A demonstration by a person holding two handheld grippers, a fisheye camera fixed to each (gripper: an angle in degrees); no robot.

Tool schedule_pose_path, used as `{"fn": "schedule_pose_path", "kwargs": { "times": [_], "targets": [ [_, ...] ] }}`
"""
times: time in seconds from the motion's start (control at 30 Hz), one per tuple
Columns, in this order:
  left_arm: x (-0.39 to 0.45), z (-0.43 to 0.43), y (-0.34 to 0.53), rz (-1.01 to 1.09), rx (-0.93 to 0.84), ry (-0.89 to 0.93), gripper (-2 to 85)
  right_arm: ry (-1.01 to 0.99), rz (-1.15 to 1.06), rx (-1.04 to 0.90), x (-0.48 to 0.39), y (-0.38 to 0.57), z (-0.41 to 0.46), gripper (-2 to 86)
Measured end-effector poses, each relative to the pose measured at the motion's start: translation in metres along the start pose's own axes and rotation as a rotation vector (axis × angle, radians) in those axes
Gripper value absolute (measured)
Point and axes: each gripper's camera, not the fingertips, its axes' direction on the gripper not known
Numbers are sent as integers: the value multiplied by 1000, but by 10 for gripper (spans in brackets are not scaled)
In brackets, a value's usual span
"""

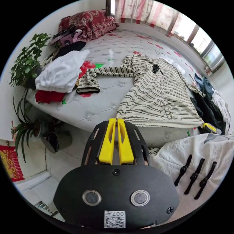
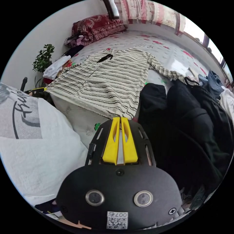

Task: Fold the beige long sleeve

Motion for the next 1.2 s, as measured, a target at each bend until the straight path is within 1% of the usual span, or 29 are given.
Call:
{"fn": "schedule_pose_path", "kwargs": {
  "times": [0.03, 0.1, 0.17, 0.23, 0.3, 0.37, 0.4, 0.47, 0.5, 0.57, 0.63, 0.67, 0.77, 0.83, 0.87, 0.9, 1.0, 1.1, 1.17, 1.2],
  "targets": [
    [-7, 8, 11, -30, -19, 19, -8, 1, -4, -34, -2, 4, 8, 0],
    [-10, 26, 24, -52, -64, 22, -5, 21, 2, -167, -9, 14, 39, 4],
    [-9, 43, 36, -65, -113, 2, 6, 73, 15, -219, -14, 16, 46, 11],
    [-9, 39, 42, -77, -120, -68, 21, 110, -8, -155, -23, 13, 30, 20],
    [-1, 25, 44, 6, -77, -136, 42, 138, -103, -22, -45, 3, 4, 29],
    [25, 5, 42, 205, 21, -196, 51, 129, -214, 51, -68, -9, -4, 33],
    [34, 2, 40, 265, 42, -191, 52, 108, -292, 73, -85, -21, -3, 35],
    [77, 1, 31, 486, 101, -112, 65, 46, -399, 85, -112, -40, 9, 38],
    [88, 4, 29, 537, 104, -78, 69, -14, -463, 77, -131, -54, 19, 40],
    [129, 25, 24, 730, 63, 31, 87, -72, -556, 50, -159, -71, 39, 42],
    [149, 47, 25, 837, 11, 44, 94, -115, -629, -7, -184, -83, 60, 44],
    [154, 63, 24, 867, -25, 19, 91, -142, -673, -44, -198, -88, 73, 45],
    [148, 91, 22, 871, -117, -11, 66, -140, -749, -128, -218, -91, 101, 40],
    [137, 89, 19, 843, -101, 16, 33, -119, -752, -173, -220, -93, 114, 31],
    [130, 89, 16, 824, -114, 24, 5, -107, -738, -168, -218, -94, 116, 24],
    [127, 88, 14, 819, -117, 41, 2, -101, -716, -153, -214, -96, 113, 14],
    [108, 72, 5, 768, -91, 130, -7, -154, -666, -125, -202, -101, 95, 2],
    [86, 41, -5, 704, -33, 283, -9, -198, -658, -79, -193, -98, 68, -1],
    [68, 18, -13, 655, 7, 421, -10, -230, -670, -60, -190, -93, 53, -2],
    [64, 12, -15, 645, 20, 445, -10, -250, -680, -50, -189, -89, 46, -2]
  ]
}}
